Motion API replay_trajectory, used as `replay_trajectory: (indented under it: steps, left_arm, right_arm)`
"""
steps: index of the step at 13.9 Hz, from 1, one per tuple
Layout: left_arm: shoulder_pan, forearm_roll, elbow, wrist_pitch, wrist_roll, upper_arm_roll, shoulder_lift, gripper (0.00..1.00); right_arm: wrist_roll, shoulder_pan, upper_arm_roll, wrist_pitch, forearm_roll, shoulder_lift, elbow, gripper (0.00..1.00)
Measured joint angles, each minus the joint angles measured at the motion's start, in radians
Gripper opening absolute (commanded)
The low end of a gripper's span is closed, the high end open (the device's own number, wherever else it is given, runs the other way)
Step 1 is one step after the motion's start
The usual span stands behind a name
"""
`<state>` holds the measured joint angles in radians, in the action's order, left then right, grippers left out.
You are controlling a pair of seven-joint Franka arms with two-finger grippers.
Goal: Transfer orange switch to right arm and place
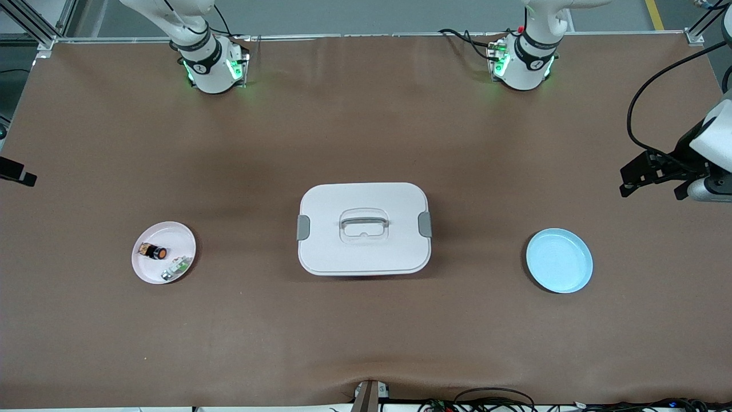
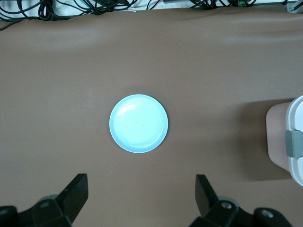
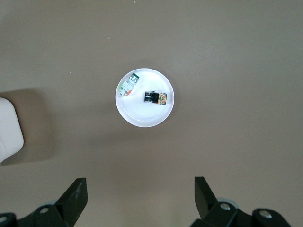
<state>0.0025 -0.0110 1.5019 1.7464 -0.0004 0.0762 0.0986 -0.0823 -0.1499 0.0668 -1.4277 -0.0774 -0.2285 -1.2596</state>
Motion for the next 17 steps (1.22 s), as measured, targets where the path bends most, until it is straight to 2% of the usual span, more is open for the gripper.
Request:
replay_trajectory:
  steps: [6, 10, 17]
  left_arm:
    - [0.000, 0.000, -0.003, -0.007, -0.007, 0.000, 0.000, 1.00]
    - [0.000, 0.000, -0.004, -0.007, -0.007, 0.000, 0.000, 1.00]
    - [0.000, 0.000, -0.004, -0.010, -0.007, 0.000, 0.000, 1.00]
  right_arm:
    - [0.002, 0.029, -0.025, 0.084, 0.012, 0.040, 0.018, 1.00]
    - [0.009, 0.093, -0.030, 0.091, 0.031, 0.070, 0.018, 1.00]
    - [0.010, 0.099, -0.030, 0.090, 0.031, 0.070, 0.016, 1.00]
